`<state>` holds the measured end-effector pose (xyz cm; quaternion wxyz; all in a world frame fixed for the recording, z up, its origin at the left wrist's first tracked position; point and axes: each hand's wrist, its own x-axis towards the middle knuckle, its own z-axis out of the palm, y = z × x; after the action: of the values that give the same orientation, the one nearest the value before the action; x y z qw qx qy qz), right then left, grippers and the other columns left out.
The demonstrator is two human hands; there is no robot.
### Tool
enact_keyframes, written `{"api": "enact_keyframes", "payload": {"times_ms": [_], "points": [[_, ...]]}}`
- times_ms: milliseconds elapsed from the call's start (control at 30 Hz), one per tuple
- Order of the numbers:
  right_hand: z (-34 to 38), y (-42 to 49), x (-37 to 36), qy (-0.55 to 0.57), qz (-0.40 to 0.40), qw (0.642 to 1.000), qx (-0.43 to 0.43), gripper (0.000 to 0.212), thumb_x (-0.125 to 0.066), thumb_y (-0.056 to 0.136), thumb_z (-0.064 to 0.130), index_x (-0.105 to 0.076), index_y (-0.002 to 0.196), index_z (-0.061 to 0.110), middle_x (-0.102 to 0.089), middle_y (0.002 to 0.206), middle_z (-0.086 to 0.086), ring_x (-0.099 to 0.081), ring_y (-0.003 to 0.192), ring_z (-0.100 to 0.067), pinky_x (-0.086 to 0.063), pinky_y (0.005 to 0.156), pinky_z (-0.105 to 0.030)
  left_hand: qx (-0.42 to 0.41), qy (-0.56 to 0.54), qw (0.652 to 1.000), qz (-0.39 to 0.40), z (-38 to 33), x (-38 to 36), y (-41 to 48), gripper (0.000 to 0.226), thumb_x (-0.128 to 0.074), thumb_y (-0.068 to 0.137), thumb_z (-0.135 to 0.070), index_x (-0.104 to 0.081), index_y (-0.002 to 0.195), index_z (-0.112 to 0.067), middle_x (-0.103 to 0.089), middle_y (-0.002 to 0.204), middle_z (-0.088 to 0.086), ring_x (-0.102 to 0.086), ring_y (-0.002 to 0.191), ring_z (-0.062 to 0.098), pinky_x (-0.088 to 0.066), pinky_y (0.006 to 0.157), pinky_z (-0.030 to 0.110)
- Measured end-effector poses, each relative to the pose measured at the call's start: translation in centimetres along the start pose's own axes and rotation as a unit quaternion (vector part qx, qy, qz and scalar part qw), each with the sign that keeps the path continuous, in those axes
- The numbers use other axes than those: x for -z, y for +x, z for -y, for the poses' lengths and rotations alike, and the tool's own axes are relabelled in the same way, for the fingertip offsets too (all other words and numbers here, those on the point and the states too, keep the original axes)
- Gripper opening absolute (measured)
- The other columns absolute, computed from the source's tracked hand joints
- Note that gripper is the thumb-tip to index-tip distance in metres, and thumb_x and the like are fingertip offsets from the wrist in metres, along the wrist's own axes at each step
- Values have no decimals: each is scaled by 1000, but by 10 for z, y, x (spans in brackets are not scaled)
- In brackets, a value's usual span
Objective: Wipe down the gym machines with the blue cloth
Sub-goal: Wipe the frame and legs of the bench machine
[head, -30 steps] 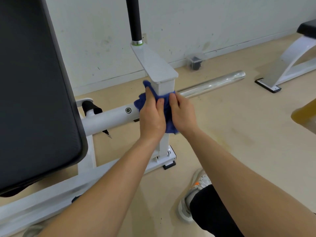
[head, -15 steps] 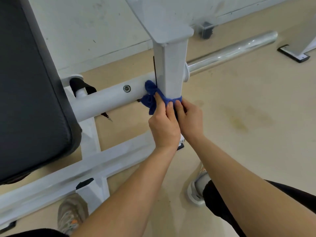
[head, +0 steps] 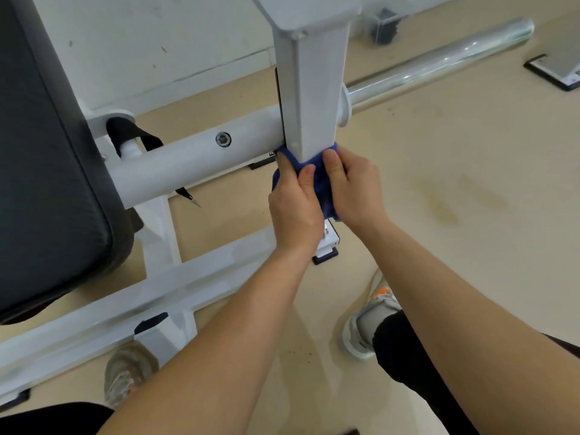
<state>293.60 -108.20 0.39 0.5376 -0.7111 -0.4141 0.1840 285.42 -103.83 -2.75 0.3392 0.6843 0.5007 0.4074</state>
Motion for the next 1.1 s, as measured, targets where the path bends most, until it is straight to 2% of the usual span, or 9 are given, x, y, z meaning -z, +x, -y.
{"api": "enact_keyframes", "payload": {"times_ms": [200,267,400,567,633,733,800,867,1100], "points": [[-49,-8,-21,-27,11,999,-23,39,-41,104,16,-53,77,41,-56,62,20,-53,60,8,-35,54,-11,5,32,999,26,36,-14,-7,48,-45,100,-22,-39,148,-18,-65,121,1,-60,101,19,-34,72,10],[-71,-13,-30,-33,27,998,-50,31,-41,104,15,-67,93,28,-57,67,22,-55,64,11,-36,56,-9,25,44,998,43,51,-19,-12,51,-47,99,-19,-38,149,-17,-64,119,-3,-57,96,15,-31,67,2],[-115,-22,-49,-41,40,994,-94,28,-40,103,16,-67,111,13,-59,73,19,-54,66,9,-35,58,-9,59,68,991,95,80,-30,-18,58,-48,99,-18,-29,153,-23,-52,110,-13,-44,88,0,-30,66,6],[-154,-33,-64,-55,96,983,-145,24,-41,103,19,-60,91,28,-64,77,7,-55,69,-5,-38,62,-24,102,121,975,154,114,-38,-23,49,-50,98,-24,-38,145,-25,-58,109,-4,-59,99,21,-31,60,16],[-156,-34,-63,-65,101,982,-145,23,-42,104,21,-57,89,30,-66,80,3,-56,71,-14,-39,62,-27,85,129,974,164,118,-36,-21,50,-51,98,-24,-38,146,-23,-59,112,-1,-58,98,21,-31,65,19],[-134,-33,-55,-61,86,985,-138,29,-42,104,23,-54,79,31,-62,72,7,-53,63,-6,-39,54,-22,70,136,973,176,105,-24,-15,49,-50,99,-26,-39,146,-23,-58,108,-1,-56,93,17,-31,69,20],[-109,-30,-47,-58,61,989,-122,33,-42,104,22,-51,74,33,-58,68,10,-51,58,-2,-36,48,-16,49,124,979,156,89,-16,-12,53,-49,99,-28,-33,150,-26,-61,110,0,-59,96,18,-32,70,22],[-84,-25,-38,-53,28,994,-90,33,-43,104,21,-50,74,35,-56,64,14,-51,58,2,-33,53,-18,35,97,987,126,66,-8,-9,59,-48,99,-29,-26,153,-30,-63,110,0,-58,96,17,-33,71,21],[-11,-6,-9,-36,-27,999,4,29,-45,103,19,-51,78,31,-53,60,15,-50,59,6,-34,55,-13,-7,50,998,44,3,17,2,55,-47,101,-29,-30,153,-22,-67,117,6,-60,105,29,-30,71,20]]}}
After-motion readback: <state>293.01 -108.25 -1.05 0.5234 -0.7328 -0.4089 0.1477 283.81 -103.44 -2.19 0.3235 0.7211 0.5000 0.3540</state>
